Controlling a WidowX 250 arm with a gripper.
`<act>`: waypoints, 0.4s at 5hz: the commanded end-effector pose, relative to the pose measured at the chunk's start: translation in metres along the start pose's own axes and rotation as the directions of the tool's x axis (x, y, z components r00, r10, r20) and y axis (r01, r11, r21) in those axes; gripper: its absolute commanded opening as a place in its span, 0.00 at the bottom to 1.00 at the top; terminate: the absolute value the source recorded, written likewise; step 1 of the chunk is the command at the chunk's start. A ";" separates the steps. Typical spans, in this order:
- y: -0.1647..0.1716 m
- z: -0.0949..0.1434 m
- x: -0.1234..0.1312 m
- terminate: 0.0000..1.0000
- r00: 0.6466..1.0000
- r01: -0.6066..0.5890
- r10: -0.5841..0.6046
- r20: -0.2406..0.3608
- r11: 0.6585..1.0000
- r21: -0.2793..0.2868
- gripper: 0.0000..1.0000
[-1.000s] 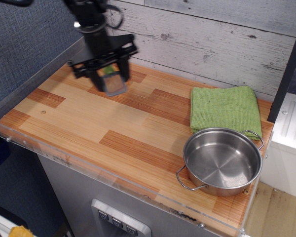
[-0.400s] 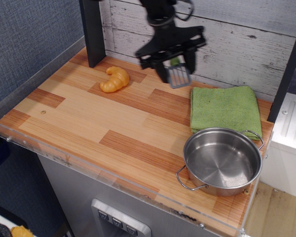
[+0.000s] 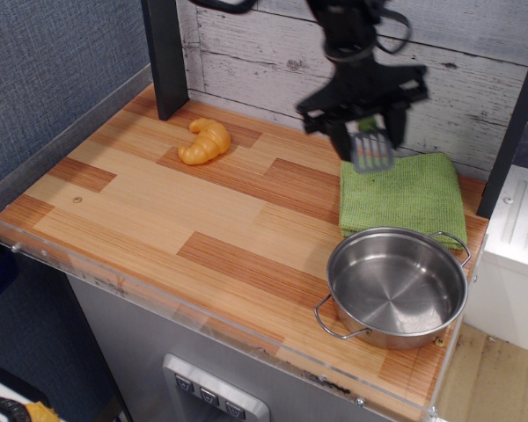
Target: Take the green spatula and put it on the green towel
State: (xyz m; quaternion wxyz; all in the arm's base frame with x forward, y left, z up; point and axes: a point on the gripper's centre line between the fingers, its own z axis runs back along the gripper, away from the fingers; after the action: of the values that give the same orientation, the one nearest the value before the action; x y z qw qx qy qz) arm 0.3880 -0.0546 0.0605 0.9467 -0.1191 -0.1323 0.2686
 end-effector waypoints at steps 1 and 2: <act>-0.027 0.005 -0.034 0.00 0.995 0.096 -0.098 -0.026 0.994 -0.041 0.00; -0.028 -0.004 -0.041 0.00 0.991 0.120 -0.122 -0.048 0.992 -0.035 0.00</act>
State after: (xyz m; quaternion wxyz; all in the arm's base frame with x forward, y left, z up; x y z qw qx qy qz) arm 0.3769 -0.0958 0.0344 0.9657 -0.1213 -0.0945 0.2091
